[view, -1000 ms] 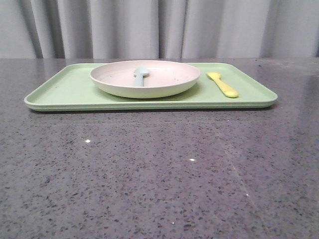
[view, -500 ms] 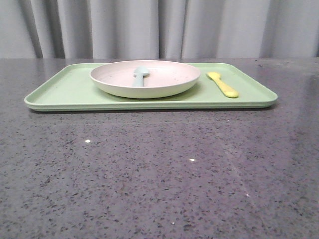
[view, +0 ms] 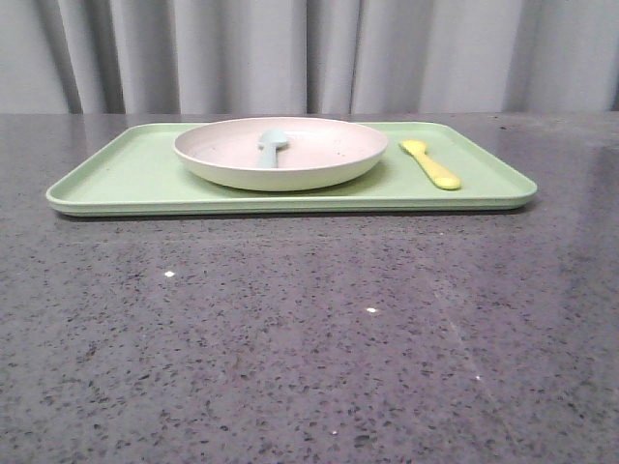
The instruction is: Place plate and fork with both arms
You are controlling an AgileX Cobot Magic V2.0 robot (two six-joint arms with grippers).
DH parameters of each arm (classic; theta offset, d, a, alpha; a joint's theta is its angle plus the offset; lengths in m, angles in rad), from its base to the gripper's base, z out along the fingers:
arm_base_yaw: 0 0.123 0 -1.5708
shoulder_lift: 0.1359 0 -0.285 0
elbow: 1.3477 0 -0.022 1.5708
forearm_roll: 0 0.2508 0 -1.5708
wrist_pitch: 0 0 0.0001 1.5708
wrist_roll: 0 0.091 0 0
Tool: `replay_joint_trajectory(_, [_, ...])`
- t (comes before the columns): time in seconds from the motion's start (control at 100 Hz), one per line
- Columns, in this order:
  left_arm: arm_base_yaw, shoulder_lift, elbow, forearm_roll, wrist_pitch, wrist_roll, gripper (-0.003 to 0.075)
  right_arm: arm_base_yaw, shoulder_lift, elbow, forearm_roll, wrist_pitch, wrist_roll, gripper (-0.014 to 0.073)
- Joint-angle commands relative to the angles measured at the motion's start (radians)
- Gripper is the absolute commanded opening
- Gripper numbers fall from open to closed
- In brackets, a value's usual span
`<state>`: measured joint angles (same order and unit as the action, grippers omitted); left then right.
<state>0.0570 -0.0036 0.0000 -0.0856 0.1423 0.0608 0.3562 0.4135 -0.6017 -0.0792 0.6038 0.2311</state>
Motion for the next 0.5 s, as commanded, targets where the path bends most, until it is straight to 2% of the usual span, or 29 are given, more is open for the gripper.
replay_joint_trajectory(0.0, [0.001,-0.03,0.012,-0.01,-0.083,-0.004,-0.002,-0.016,-0.019,0.02,-0.023,-0.149,0.0,-0.0068])
replay_joint_trajectory(0.24, [0.001,-0.03,0.012,-0.01,-0.083,-0.004,-0.002,-0.133,-0.1,0.219,-0.023,-0.394,0.0,-0.0068])
replay_joint_trajectory(0.49, [0.001,-0.03,0.012,-0.01,-0.083,-0.004,-0.002,-0.249,-0.211,0.409,-0.023,-0.536,0.0,-0.0068])
